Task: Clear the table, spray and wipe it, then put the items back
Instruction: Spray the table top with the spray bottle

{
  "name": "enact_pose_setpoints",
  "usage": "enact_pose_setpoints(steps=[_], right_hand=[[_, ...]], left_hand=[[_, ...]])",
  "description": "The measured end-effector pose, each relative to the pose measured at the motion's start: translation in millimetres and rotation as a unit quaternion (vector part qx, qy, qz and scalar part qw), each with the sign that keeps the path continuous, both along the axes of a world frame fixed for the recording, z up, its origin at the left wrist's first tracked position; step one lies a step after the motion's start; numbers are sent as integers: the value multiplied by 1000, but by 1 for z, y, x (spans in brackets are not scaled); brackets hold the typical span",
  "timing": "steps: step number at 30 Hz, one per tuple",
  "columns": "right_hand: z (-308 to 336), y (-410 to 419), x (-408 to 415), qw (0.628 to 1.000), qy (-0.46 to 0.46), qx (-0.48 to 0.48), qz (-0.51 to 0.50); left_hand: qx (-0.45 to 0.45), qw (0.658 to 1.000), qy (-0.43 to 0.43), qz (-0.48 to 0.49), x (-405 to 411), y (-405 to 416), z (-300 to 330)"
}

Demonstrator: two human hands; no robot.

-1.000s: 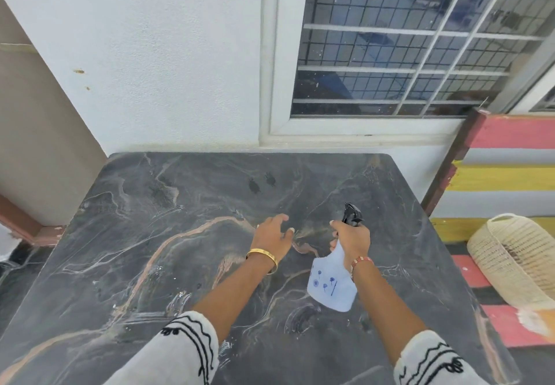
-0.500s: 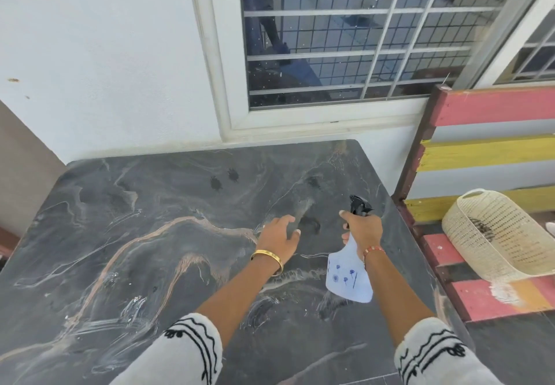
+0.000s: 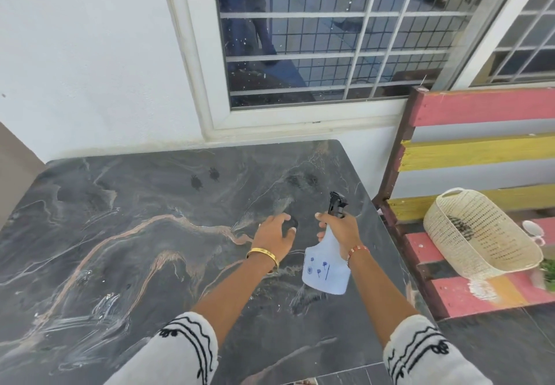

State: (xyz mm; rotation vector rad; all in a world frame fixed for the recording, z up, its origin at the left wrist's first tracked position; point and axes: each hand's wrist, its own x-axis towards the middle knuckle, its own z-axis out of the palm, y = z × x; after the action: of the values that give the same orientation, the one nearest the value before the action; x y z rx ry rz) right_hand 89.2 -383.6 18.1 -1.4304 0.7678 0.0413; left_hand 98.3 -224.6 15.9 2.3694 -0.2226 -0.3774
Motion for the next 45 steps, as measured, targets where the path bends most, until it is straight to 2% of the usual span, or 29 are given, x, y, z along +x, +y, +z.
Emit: enact_pose_setpoints(steps=[3,6,9,13,18,24,29,34,36,41,45], right_hand=[[6,13,2,998,11,-25,59],[13,38,5,982,14,-71,174],[15,70,4,962,5,-60,267],[15,118,-2,949,-6,-36,315],[20,197,-19,930,-10,-40,366],[14,291,-48,883,14,-67,465],[6,342,-71,885,-18,-91,456],[4,371,-81,889,-52,-121,439],[4,378,-80,881,-42,-145,448],[4,379,-74,871,17,-134,472],[2,374,-73,884,28,-149,442]], left_hand=[[-17,999,-1,27,-6,4,0],[-26,996,-6,83,-14,23,1],[-39,987,-6,157,-24,53,-2],[-27,970,-14,242,-45,103,-4],[-12,953,-21,303,-78,177,-3],[-8,917,-21,399,-118,271,-2],[1,893,-8,451,-154,321,-9],[5,884,4,467,-174,348,-20],[2,883,-1,469,-175,353,-20],[-8,885,0,465,-172,354,-20],[-20,888,4,459,-166,353,-17]])
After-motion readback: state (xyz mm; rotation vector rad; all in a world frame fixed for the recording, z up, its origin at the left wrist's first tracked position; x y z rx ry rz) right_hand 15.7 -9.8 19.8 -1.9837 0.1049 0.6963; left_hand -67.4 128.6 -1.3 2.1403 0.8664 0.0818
